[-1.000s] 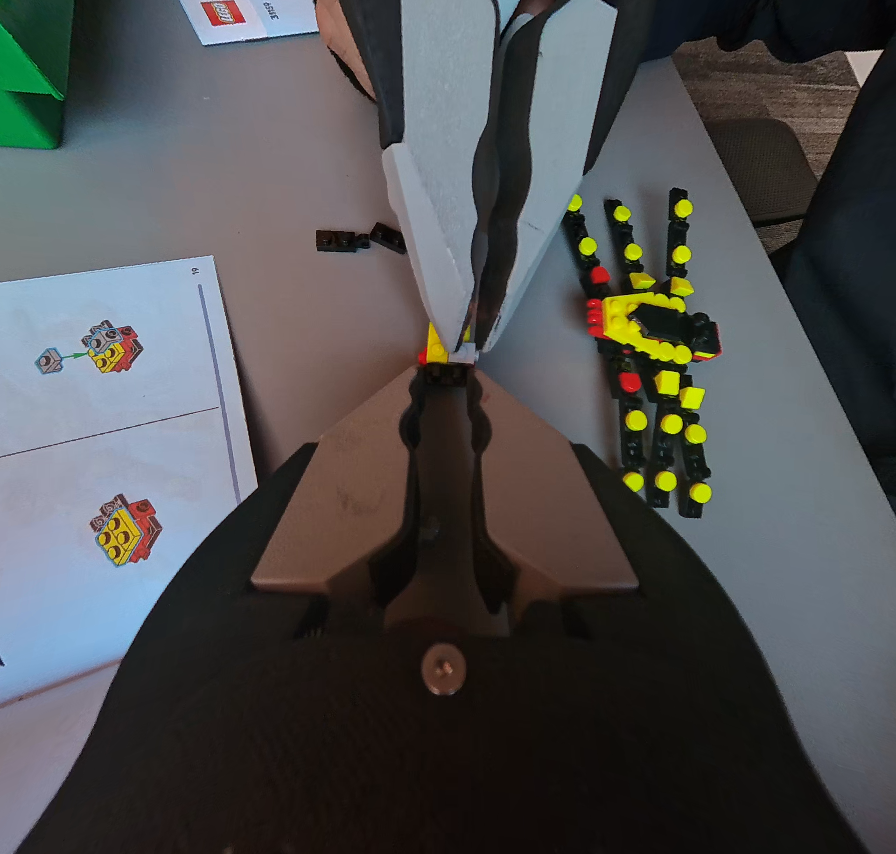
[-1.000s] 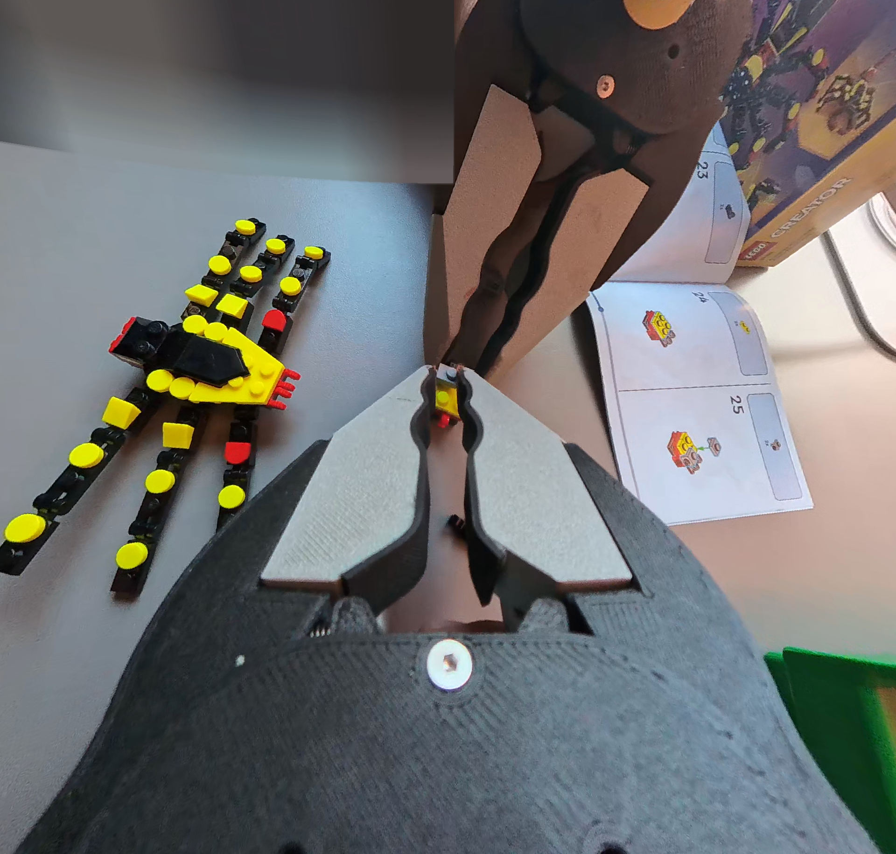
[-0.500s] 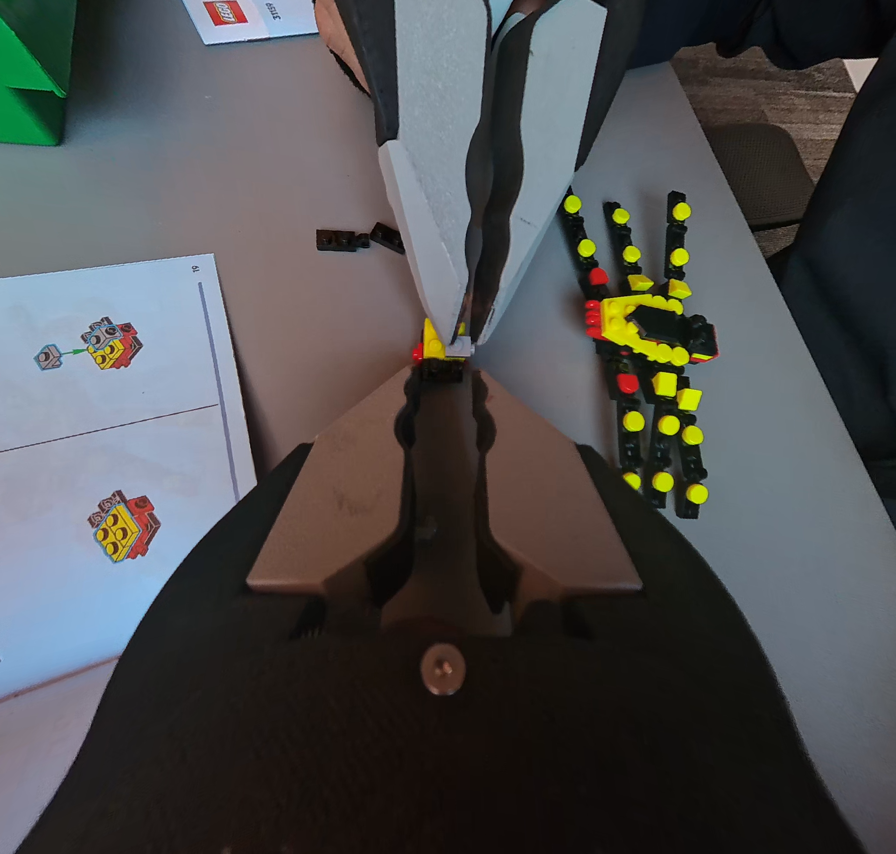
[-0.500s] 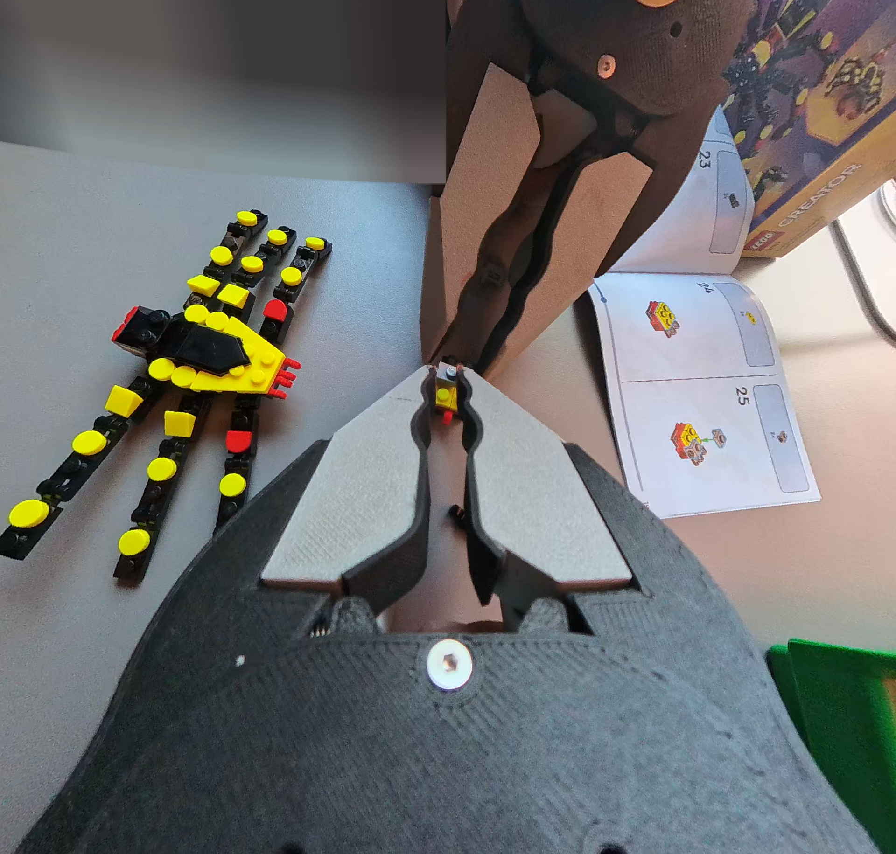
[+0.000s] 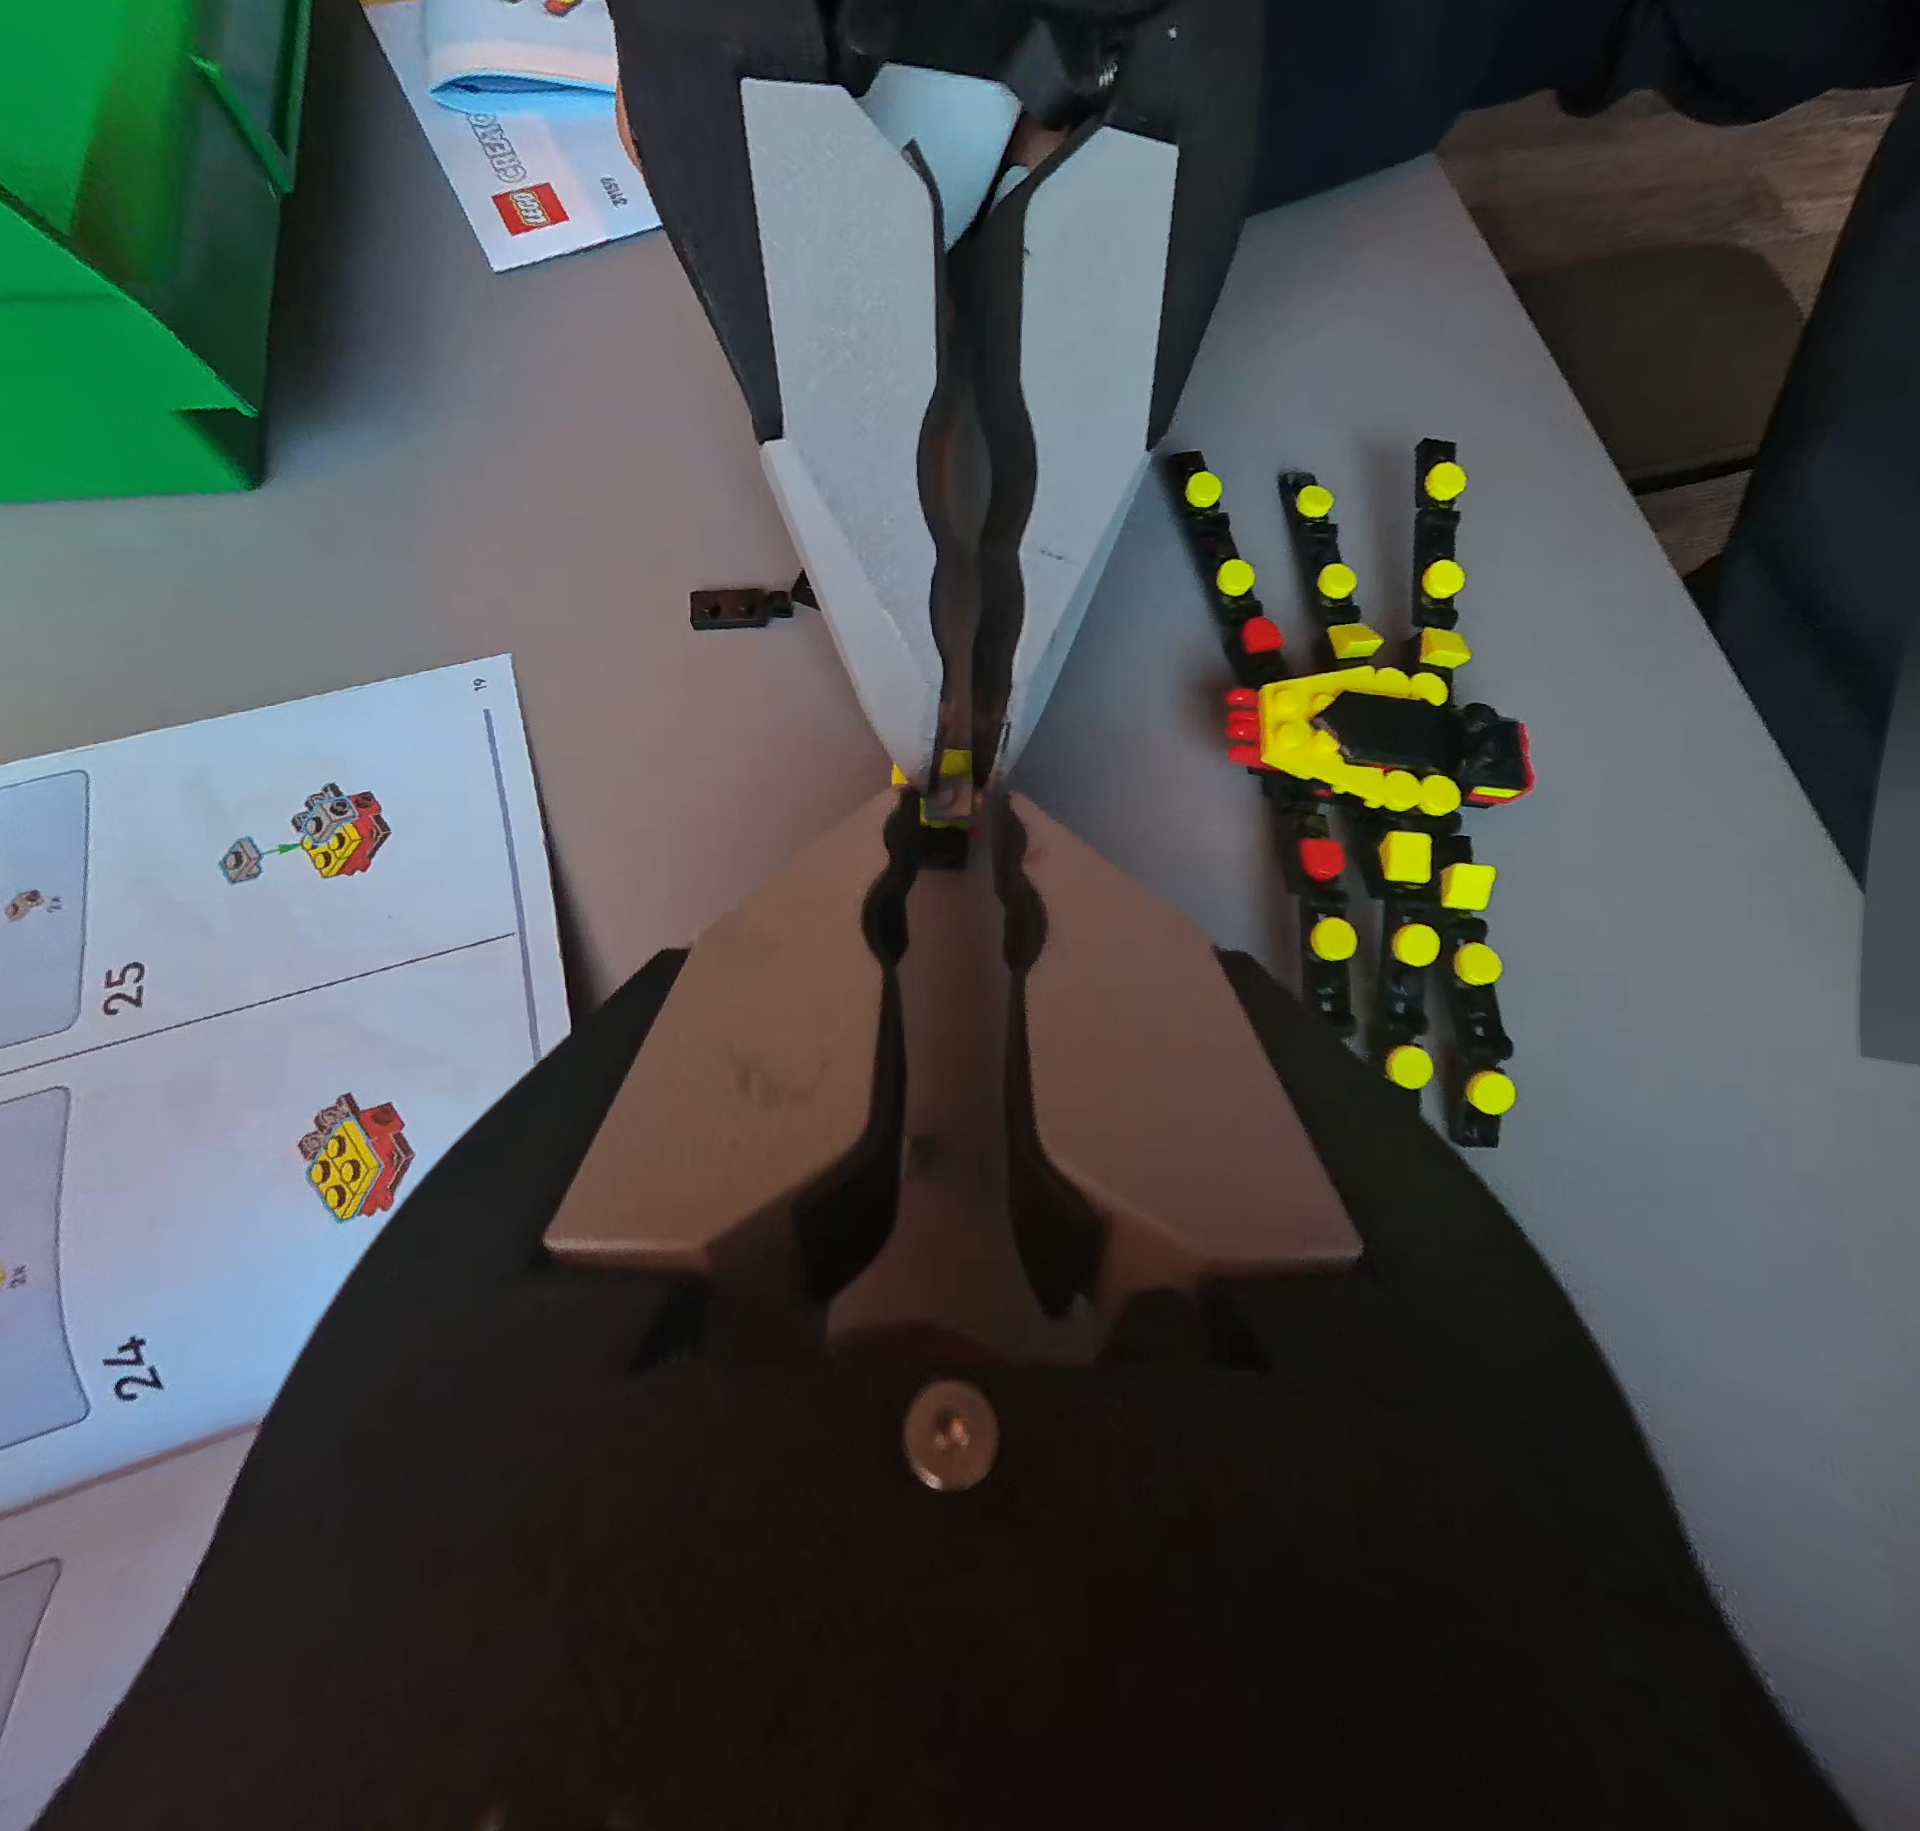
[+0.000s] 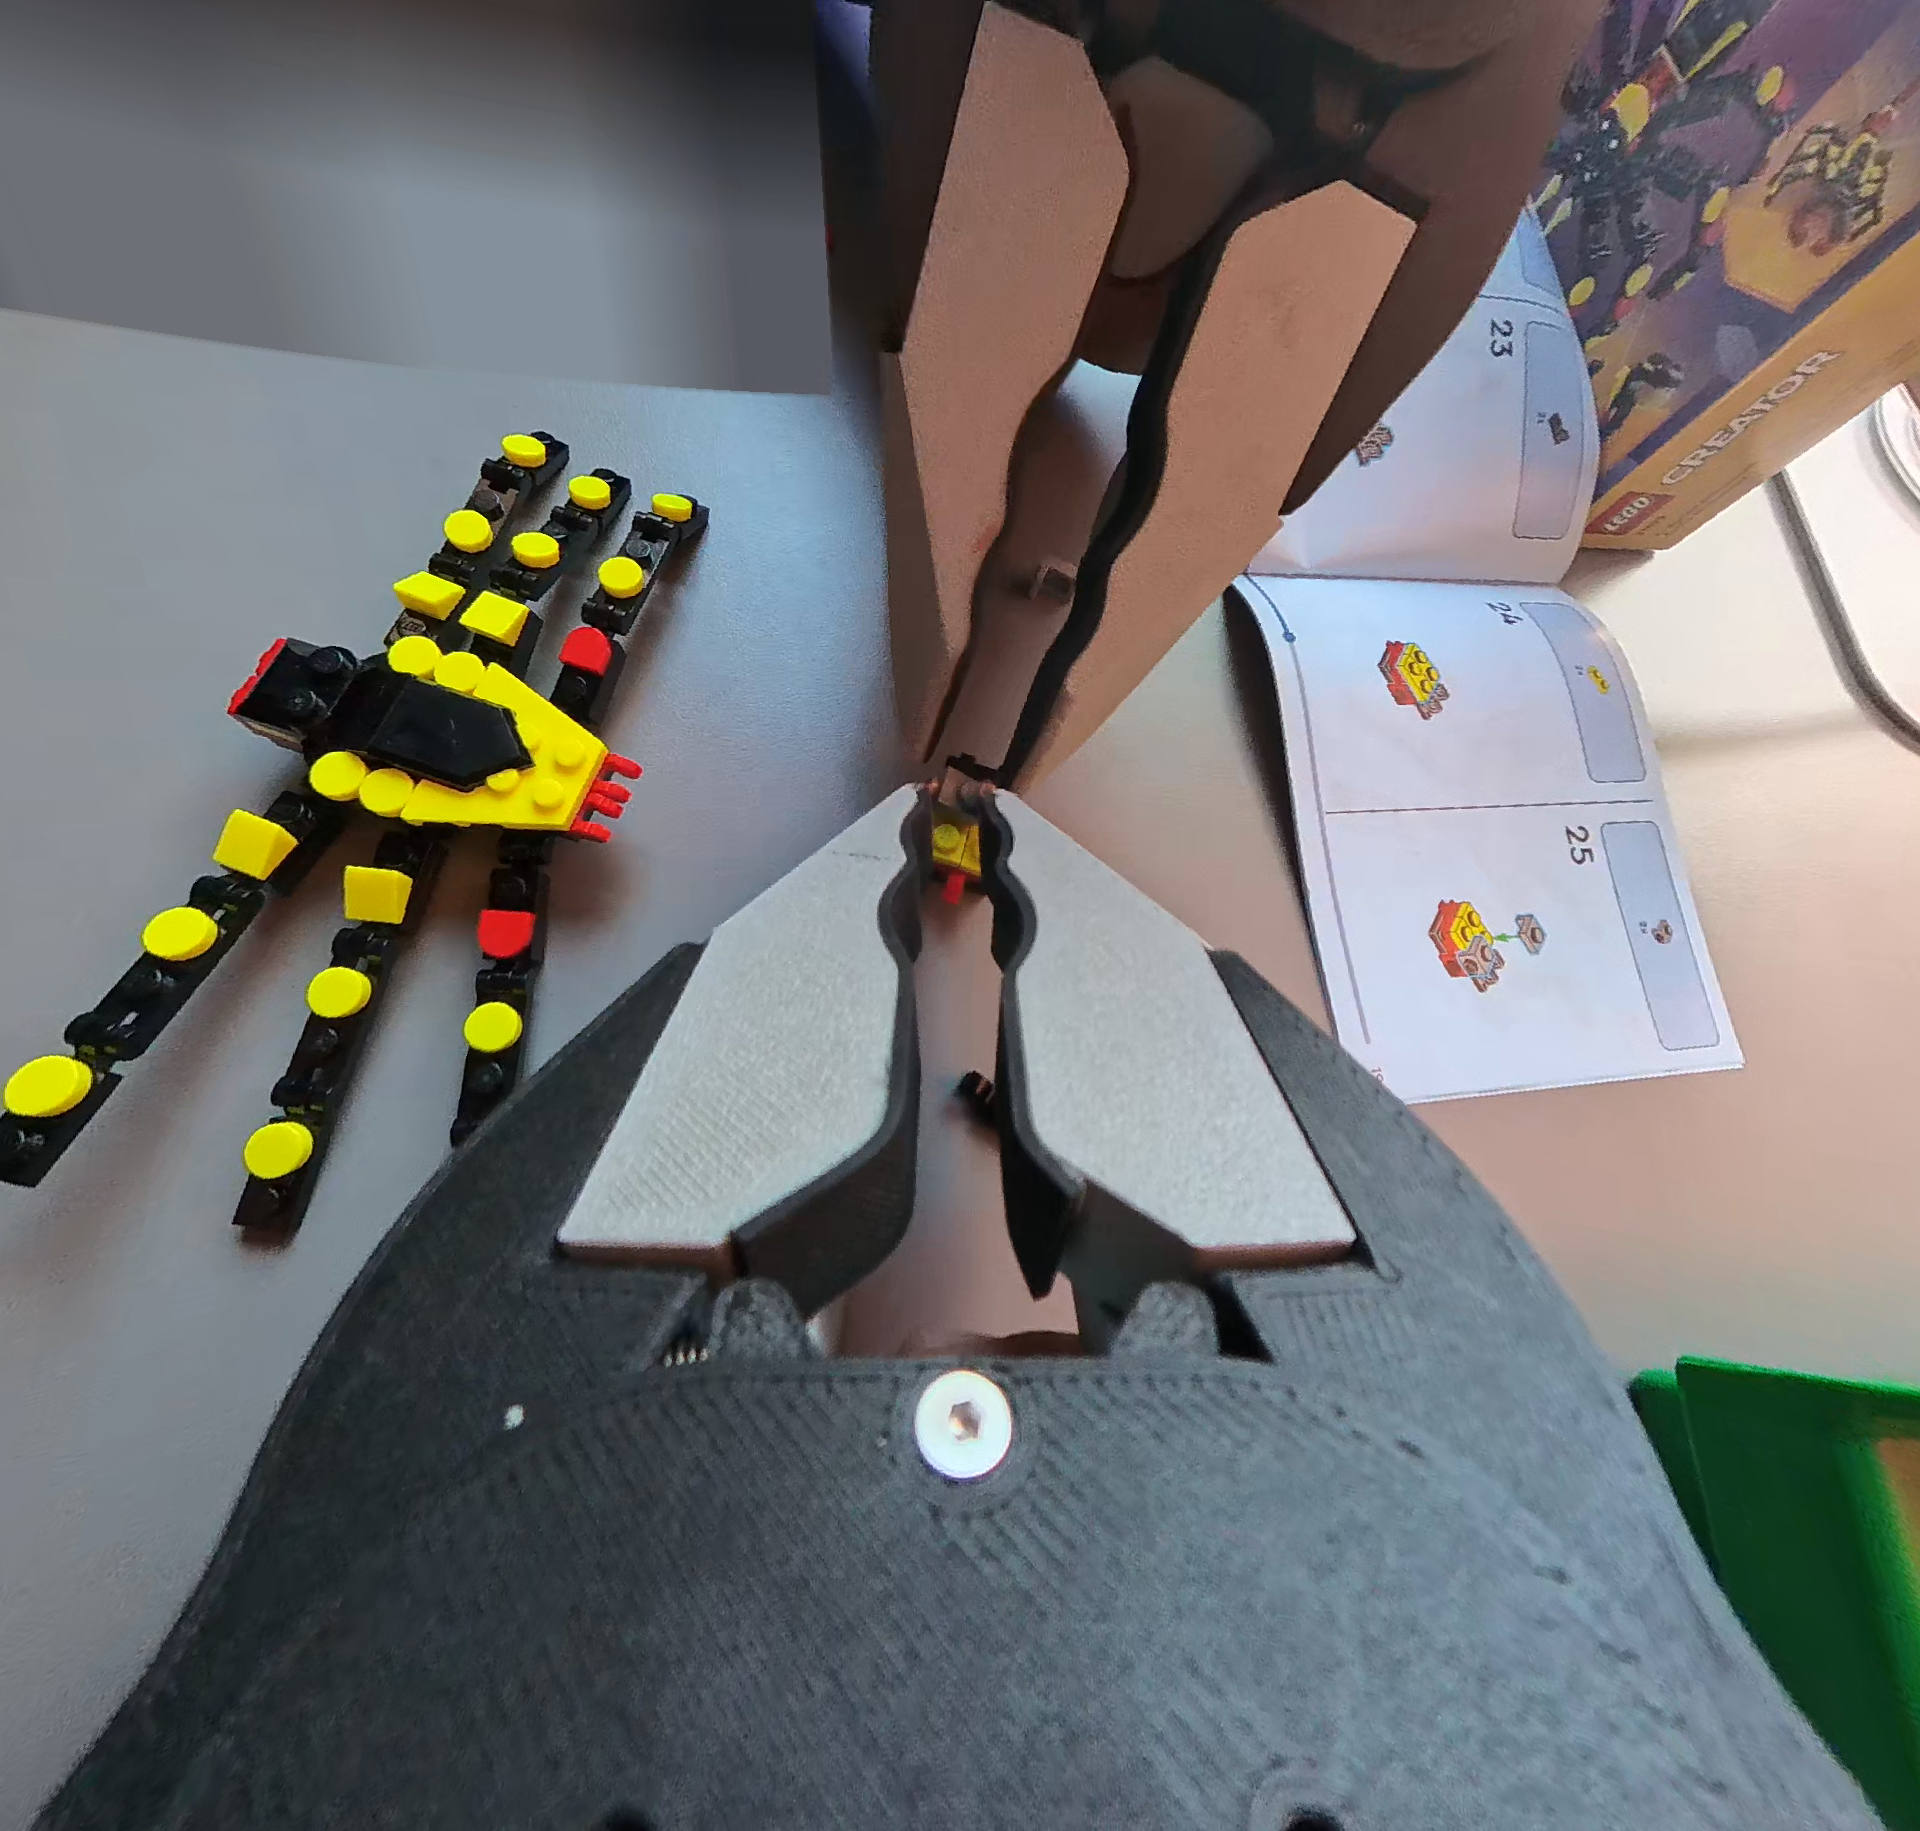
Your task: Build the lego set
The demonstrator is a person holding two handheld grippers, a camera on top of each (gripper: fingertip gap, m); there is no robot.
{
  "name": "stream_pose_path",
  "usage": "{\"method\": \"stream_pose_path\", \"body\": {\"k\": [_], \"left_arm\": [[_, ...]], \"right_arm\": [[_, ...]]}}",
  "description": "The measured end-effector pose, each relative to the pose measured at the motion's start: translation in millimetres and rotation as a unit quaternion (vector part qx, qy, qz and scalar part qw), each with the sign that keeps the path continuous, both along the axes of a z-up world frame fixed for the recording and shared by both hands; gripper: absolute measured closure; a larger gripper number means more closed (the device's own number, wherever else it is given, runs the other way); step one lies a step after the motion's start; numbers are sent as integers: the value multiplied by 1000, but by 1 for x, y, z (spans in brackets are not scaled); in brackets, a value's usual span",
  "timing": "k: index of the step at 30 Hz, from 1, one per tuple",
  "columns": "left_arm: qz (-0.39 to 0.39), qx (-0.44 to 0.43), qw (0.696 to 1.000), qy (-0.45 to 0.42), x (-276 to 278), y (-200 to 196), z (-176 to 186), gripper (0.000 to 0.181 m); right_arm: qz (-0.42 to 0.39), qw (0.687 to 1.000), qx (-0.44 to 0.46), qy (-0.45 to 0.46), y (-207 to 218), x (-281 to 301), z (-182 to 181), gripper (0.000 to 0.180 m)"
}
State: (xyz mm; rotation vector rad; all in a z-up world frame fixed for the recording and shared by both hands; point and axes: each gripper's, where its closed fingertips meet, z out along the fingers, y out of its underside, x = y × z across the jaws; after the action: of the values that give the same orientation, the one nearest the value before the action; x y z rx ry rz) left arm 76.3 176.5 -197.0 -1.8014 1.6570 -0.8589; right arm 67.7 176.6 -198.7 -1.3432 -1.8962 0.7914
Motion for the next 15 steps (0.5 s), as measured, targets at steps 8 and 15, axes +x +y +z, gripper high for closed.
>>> {"method": "stream_pose_path", "body": {"k": [8, 15], "left_arm": [[3, 1, 1000, 5, 0, 0, -3, 175], [9, 10, 1000, 8, 1, 1, -3, 175]], "right_arm": [[4, 1000, 16, 2, -1, 1, 0, 174], [4, 1000, 29, 5, -1, 2, 0, 174]]}}
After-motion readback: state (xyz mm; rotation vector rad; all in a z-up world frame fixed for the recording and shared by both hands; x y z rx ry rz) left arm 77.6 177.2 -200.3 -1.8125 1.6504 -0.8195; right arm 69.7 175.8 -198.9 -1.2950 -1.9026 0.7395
